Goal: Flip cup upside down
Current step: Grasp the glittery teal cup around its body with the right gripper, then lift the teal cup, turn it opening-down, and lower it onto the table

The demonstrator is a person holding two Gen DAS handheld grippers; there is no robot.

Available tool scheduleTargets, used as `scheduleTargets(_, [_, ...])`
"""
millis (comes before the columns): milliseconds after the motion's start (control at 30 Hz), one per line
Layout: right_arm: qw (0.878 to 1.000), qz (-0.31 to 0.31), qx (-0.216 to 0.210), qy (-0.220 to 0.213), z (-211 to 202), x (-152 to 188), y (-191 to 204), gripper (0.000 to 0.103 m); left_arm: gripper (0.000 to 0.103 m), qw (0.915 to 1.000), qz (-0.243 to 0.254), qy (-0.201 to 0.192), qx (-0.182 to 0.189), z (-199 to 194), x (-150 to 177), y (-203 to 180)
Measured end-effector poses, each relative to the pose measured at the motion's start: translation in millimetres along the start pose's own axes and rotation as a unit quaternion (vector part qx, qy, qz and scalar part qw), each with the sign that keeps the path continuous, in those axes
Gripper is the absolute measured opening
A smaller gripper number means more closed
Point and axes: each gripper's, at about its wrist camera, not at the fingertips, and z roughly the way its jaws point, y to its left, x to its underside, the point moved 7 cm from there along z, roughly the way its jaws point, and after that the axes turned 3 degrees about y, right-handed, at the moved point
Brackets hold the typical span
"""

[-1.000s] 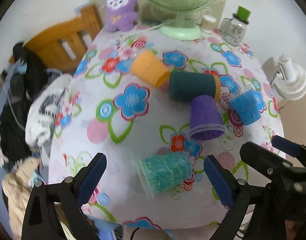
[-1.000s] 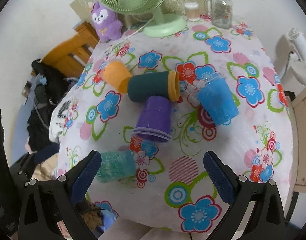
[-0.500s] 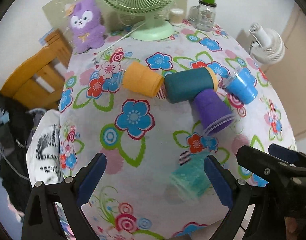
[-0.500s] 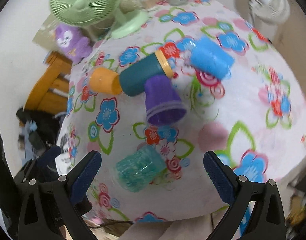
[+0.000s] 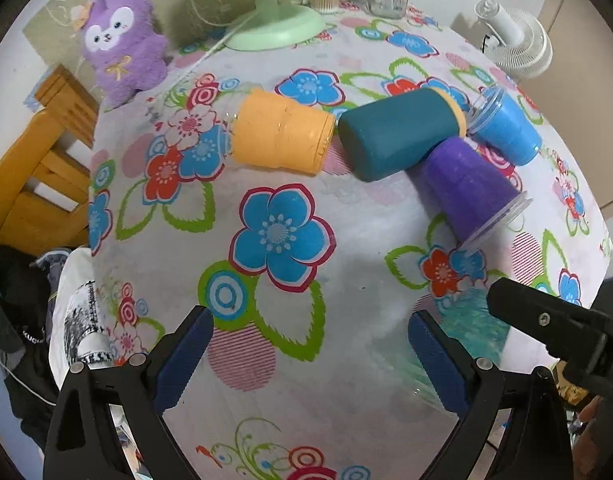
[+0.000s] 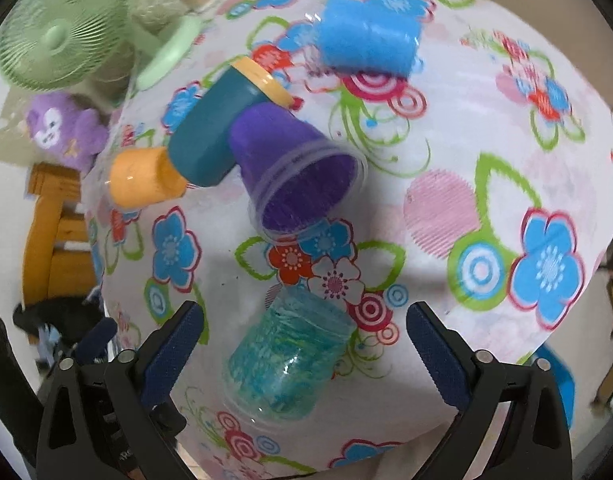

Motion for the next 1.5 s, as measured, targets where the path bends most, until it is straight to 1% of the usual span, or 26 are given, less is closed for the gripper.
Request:
scheduleTargets(67, [1.0,0.027,0.0,0.012,9.5,1.1,-3.2,0.093,0.099,1.0,0.006,0.005,0.003,6.4,-1.2,1.7])
scheduleTargets(133, [0.998,0.051,0.001,0.023,18.9,2.8,-6.7,0.091,0.099,0.9999,0.013,0.011,0.003,12.4,-1.2,2.8])
scheduleTargets(200, [0.997,0.066,0.003,0.031,26.5,4.4,-8.4,0.088,0.099,0.9997,0.017,0.015,0.004,17.6,-1.1,4.1])
scheduleTargets(300, [0.996,0.078,0.006,0.046,37.7,7.0,-8.6,0.079,0.099,0.9995,0.02,0.023,0.005,24.9,-0.5,5.8])
scheduleTargets(333, [0.995,0.08,0.004,0.052,42.1,7.9,-7.6,0.073,0.099,0.9994,0.022,0.025,0.006,26.6,-0.4,6.5])
scheduleTargets(367, [0.995,0.08,0.002,0.056,44.3,8.8,-7.2,0.065,0.099,0.9994,0.022,0.028,0.007,28.9,0.2,7.3])
scheduleTargets(467, [0.996,0.071,0.003,0.056,46.5,9.2,-3.3,0.059,0.099,0.9992,0.023,0.033,0.007,32.7,1.6,8.7])
scheduleTargets(567, [0.997,0.058,-0.003,0.054,43.6,8.3,0.5,0.058,0.099,0.999,0.024,0.039,0.006,35.2,3.6,9.1])
scheduleTargets(633, [0.998,0.05,-0.003,0.042,36.2,6.1,0.1,0.058,0.099,0.999,0.022,0.038,0.006,33.5,3.7,8.8])
scheduleTargets(867, [1.0,-0.015,-0.001,0.0,1.0,-3.5,7.4,0.057,0.099,0.9996,-0.003,0.021,0.017,13.0,1.1,0.5])
scheduleTargets(1033, [0.996,-0.084,-0.001,-0.035,-30.5,-9.4,14.5,0.057,0.099,0.999,-0.036,0.003,0.024,-9.3,1.7,-9.1])
scheduleTargets(1133, [0.989,-0.134,0.001,-0.059,-50.3,-12.2,17.7,0.057,0.099,0.9979,-0.056,-0.01,0.03,-25.8,2.4,-16.7])
scheduleTargets(1233, [0.98,-0.181,0.002,-0.081,-67.1,-16.5,22.6,0.057,0.099,0.9967,-0.072,-0.021,0.031,-38.6,3.2,-22.3])
scheduleTargets(1333, [0.968,-0.226,0.003,-0.107,-85.4,-20.0,24.6,0.057,0.099,0.9946,-0.092,-0.033,0.035,-52.4,4.7,-28.9])
scheduleTargets(1500, [0.95,-0.279,0.002,-0.143,-106.4,-24.8,25.1,0.057,0.099,0.9916,-0.115,-0.051,0.029,-66.6,6.7,-35.4])
